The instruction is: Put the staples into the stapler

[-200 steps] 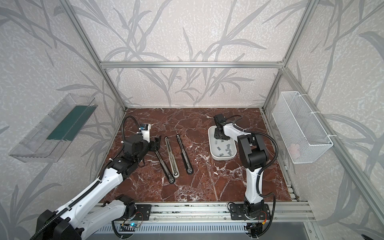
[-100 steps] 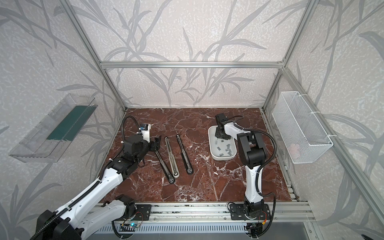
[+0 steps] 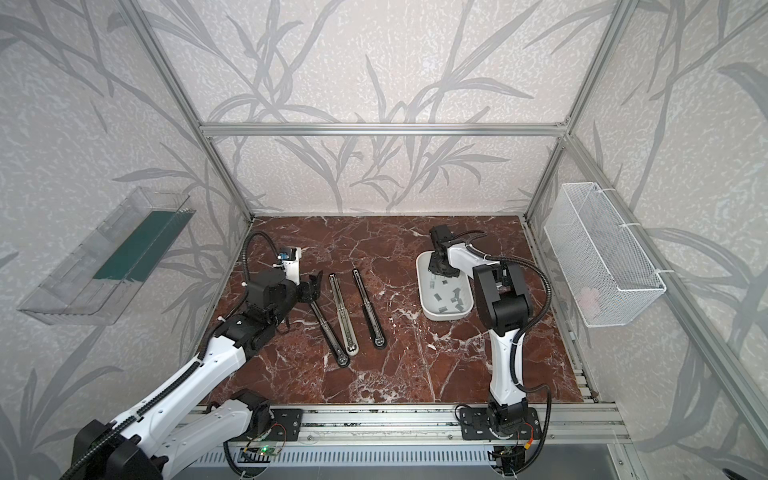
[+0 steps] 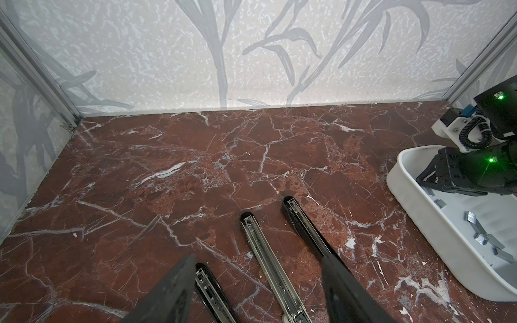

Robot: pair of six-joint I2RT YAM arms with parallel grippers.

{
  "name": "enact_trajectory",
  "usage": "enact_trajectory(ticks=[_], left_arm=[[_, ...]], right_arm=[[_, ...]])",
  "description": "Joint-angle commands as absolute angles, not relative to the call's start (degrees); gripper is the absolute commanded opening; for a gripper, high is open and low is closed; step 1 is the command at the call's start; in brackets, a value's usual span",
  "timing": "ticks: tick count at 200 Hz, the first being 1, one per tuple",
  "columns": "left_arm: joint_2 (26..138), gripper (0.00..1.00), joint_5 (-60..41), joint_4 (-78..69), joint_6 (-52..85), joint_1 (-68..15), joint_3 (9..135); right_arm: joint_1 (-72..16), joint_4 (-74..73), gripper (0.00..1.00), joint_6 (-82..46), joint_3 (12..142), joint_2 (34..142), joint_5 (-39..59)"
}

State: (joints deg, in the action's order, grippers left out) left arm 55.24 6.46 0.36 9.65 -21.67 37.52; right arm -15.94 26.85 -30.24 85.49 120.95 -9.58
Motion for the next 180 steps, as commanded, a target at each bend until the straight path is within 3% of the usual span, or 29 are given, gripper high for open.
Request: enact_trajectory(ticks=[1, 51, 83, 125, 180], left_arm=[[54.5, 0.73, 6.6, -0.5, 10.3, -21.4, 37.0], [55.1, 0.73, 6.3, -0.8, 10.3, -21.4, 37.1], [55.0, 0.73, 6.2, -0.8, 10.3, -21.4, 37.2], [54.9, 0.73, 6.1, -0.7, 10.4, -21.4, 37.2], [55.6, 0.73, 6.4, 1.6, 11.7, -21.4, 38.6]], right_arm=[[-16.5, 29.1, 0.26, -29.8, 84.2, 120.2, -10.8], [-16.9, 29.3, 0.26, -28.7, 82.8, 119.9, -11.7], [-16.9, 29.5, 0.15, -28.0, 83.2, 120.3, -11.5], [-17.0, 29.2, 0.10, -26.7, 82.6, 119.1, -12.3], [-22.3, 21.7, 0.08, -20.4, 75.3, 106.4, -15.9]])
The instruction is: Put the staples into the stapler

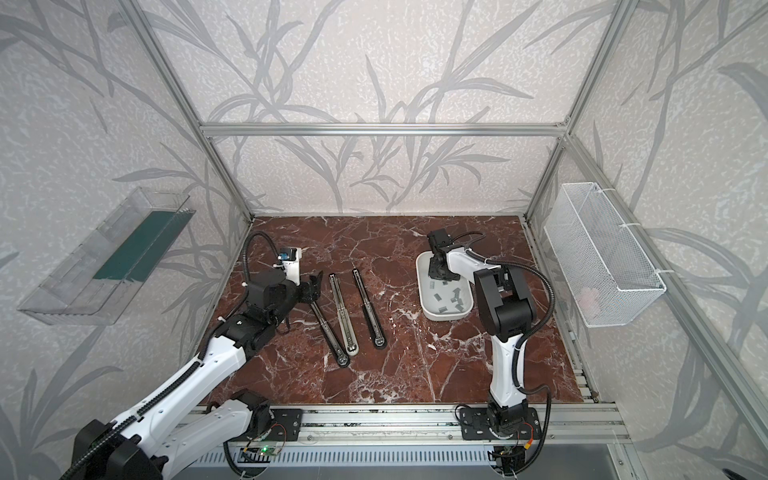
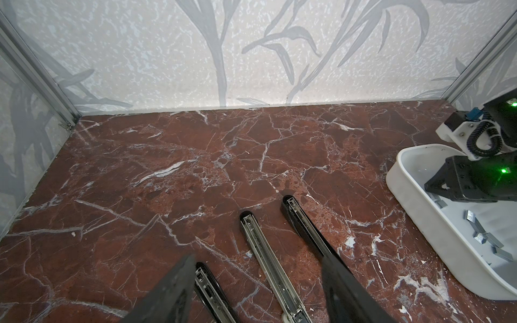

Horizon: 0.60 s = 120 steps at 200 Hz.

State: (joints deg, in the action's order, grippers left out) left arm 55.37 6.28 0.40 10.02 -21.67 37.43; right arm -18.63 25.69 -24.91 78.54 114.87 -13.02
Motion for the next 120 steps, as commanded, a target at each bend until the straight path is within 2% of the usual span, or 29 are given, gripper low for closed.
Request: enact_trajectory(ticks=[1, 66, 95, 120], left_arm=[[55.7, 0.73, 6.4, 1.7, 11.7, -21.4, 38.6], [50.4, 0.71, 4.4, 7.6, 19.3, -21.4, 36.9], [45.8, 0.71, 0.7, 6.2, 24.9, -21.2, 30.5], [41.8, 0.71, 4.3, 8.4, 26.1, -21.2, 25.7]], right_arm=[[-22.4, 21.4, 0.08, -20.2, 75.0, 106.1, -16.0], [-32.9, 6.4, 0.08, -12.5, 59.4, 87.6, -15.8], [-41.0, -3.8, 0.08, -10.6, 49.7, 80.0, -12.9], [-48.9, -7.1, 0.08, -9.8, 45.8, 77.1, -14.0]])
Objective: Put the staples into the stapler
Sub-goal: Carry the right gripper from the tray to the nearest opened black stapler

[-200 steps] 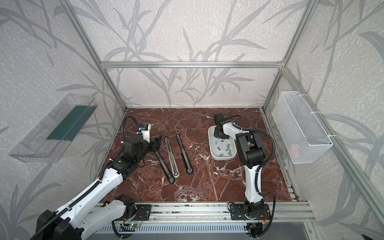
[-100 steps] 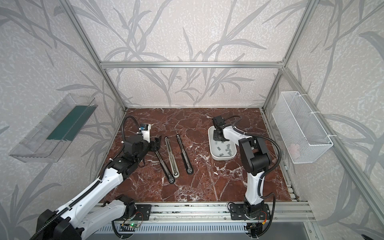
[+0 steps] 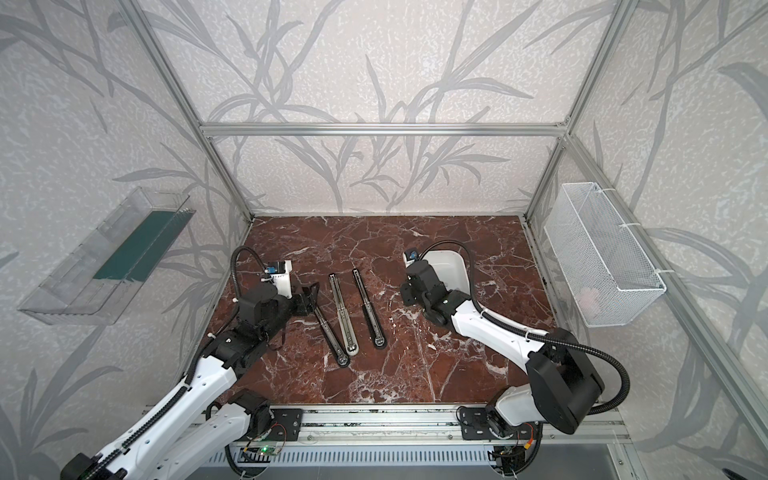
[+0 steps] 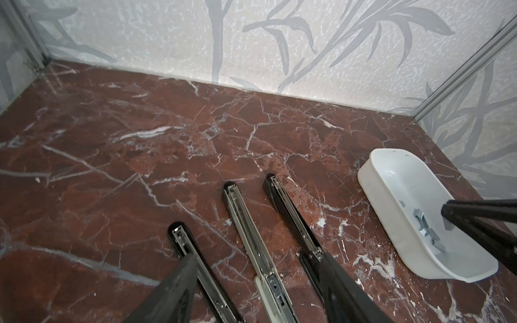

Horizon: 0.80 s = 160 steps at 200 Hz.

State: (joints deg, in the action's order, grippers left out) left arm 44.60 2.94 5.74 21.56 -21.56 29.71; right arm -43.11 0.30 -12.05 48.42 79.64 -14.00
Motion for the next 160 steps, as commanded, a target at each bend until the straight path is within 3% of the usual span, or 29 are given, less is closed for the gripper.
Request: enact_trajectory(ticks=[1, 46, 85, 160], left_arm=[[41.7, 0.71, 4.4, 8.4, 26.1, -21.2, 25.5], [31.2, 0.74, 8.8, 8.7, 28.3, -21.0, 15.3], [25.3, 0.74, 12.3, 10.3, 29.2, -20.9, 12.8], [23.5, 0.74, 13.3, 11.1, 30.0, -20.8, 12.5]], right_arm=[[-49.2, -7.1, 0.08, -9.8, 45.6, 77.0, -14.0], [-57.7, -18.6, 0.07, -11.3, 38.1, 77.7, -17.0], [-64.5, -18.1, 0.05, -14.3, 40.5, 82.8, -23.2], [-65.3, -23.2, 0.04, -16.9, 42.7, 93.3, -28.4]])
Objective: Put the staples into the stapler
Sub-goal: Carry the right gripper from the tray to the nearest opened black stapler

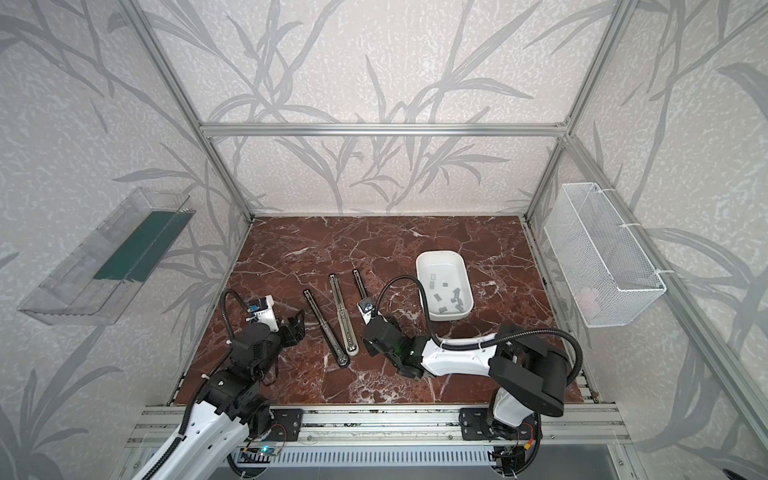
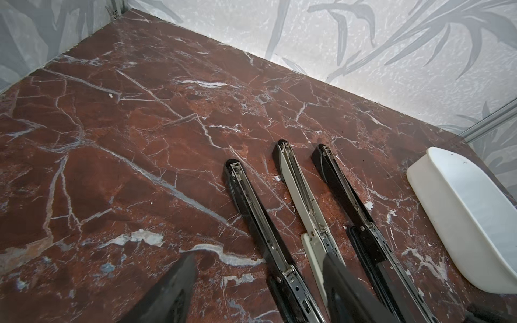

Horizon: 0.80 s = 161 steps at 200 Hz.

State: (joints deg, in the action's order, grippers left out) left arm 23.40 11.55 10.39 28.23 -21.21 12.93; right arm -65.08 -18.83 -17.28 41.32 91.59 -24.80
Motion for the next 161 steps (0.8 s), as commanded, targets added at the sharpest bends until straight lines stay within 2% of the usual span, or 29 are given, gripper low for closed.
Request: enact_trajectory(ticks=[1, 161], left_arm=[[23.5, 0.74, 13.3, 11.1, 30.0, -20.8, 12.4], [26.7, 0.75, 14.2, 9.0, 29.7, -20.7, 12.4]], right_arm=[[-65.2, -23.4, 0.04, -16.8, 42.8, 93.3, -28.4], [-60.8, -30.1, 0.03, -14.5, 41.3, 97.5, -22.8]])
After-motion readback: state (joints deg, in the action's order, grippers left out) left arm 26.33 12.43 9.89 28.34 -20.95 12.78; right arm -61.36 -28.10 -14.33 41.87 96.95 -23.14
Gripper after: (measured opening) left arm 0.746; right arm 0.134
